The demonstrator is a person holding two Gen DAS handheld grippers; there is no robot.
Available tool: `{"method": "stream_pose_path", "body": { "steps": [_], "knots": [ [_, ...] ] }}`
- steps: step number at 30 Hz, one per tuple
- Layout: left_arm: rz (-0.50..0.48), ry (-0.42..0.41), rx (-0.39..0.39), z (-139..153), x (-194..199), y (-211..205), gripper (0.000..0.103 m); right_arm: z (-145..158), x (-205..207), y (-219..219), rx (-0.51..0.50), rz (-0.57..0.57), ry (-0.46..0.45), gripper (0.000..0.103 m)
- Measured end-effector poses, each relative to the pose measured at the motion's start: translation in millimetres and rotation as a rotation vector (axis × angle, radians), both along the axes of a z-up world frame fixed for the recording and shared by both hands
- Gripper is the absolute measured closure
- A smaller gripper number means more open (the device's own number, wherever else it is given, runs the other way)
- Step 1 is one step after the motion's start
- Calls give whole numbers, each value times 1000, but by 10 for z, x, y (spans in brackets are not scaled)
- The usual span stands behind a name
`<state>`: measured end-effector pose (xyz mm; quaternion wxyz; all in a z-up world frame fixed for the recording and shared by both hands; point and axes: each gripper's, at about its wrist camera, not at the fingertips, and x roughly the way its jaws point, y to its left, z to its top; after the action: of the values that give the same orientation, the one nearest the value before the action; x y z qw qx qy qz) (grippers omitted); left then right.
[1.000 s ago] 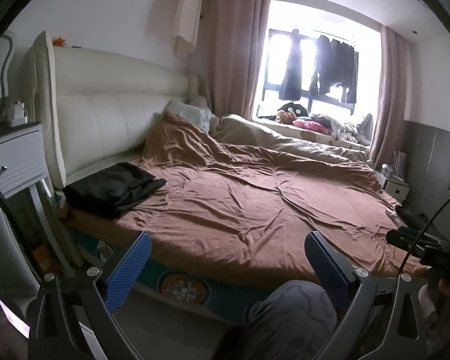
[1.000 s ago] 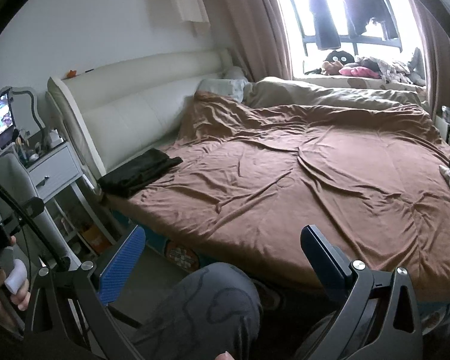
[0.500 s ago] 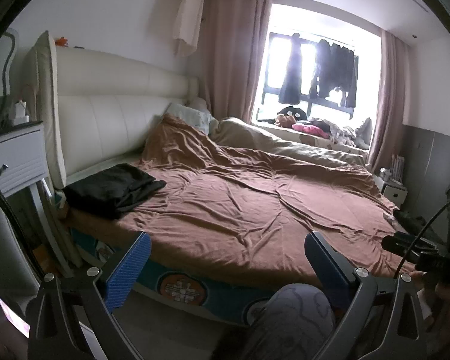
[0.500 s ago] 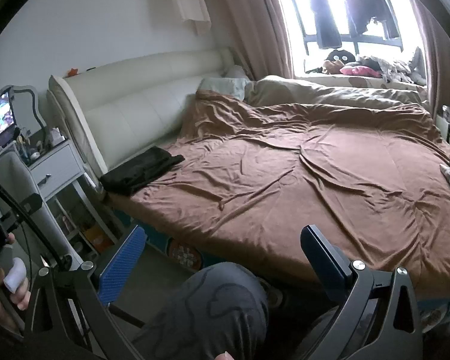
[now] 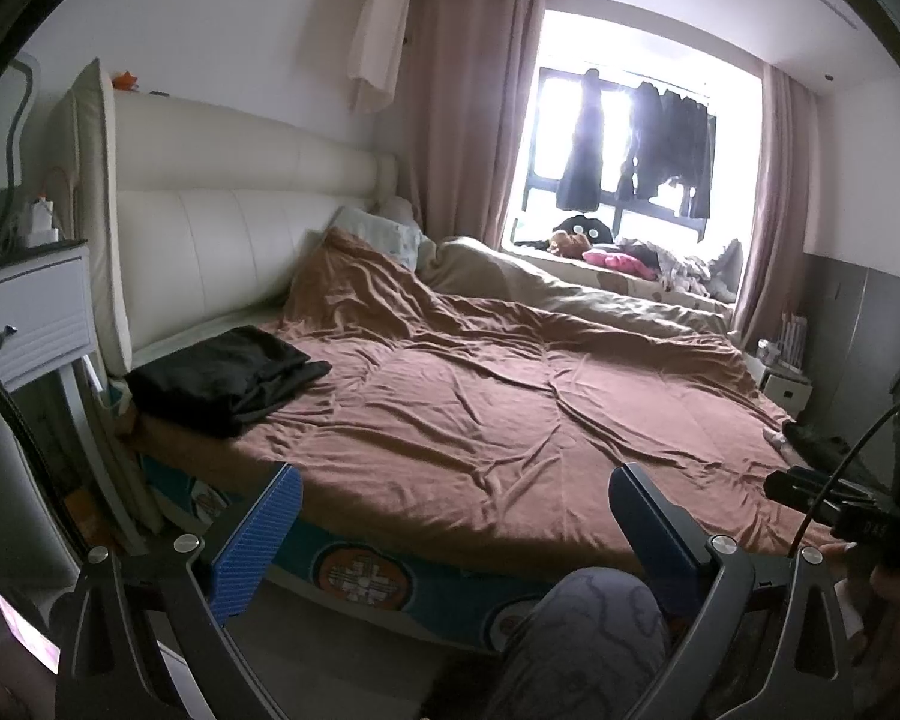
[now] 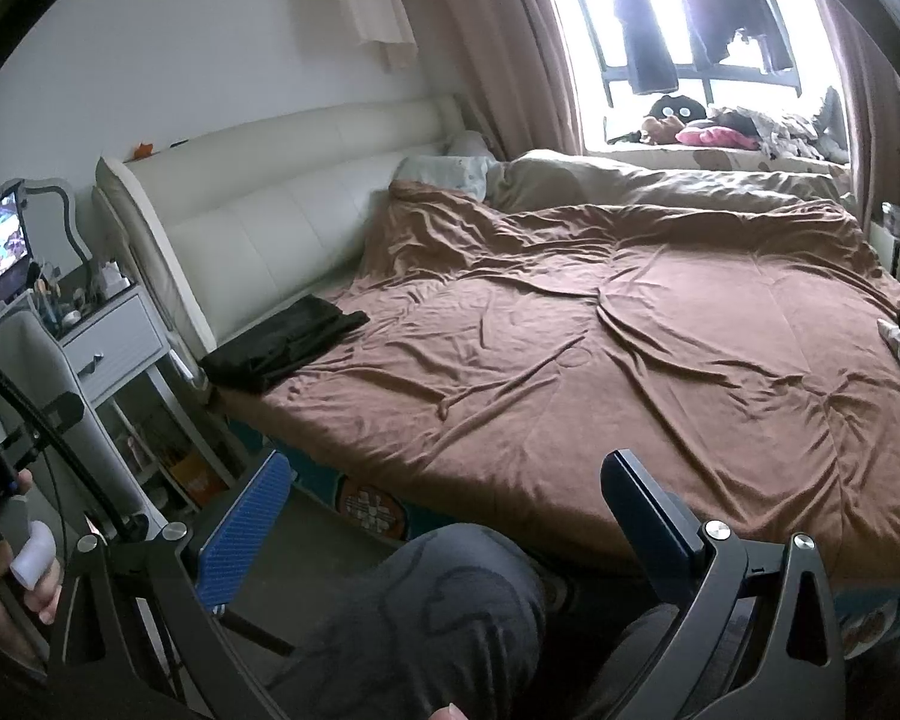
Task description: Fold large clothes
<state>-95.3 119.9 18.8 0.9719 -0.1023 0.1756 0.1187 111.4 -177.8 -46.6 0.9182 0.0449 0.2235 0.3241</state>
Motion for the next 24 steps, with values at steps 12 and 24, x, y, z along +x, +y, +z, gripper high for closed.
{"method": "stream_pose_path", "body": {
  "steps": [12, 24],
  "knots": [
    [-1, -7, -18, 40, -7, -76, 0, 60, -29, -22, -3, -4, -9, 0],
    [12, -6, -8, -8, -37, -140, 1, 12, -63, -41, -6, -8, -1, 0]
  ]
}}
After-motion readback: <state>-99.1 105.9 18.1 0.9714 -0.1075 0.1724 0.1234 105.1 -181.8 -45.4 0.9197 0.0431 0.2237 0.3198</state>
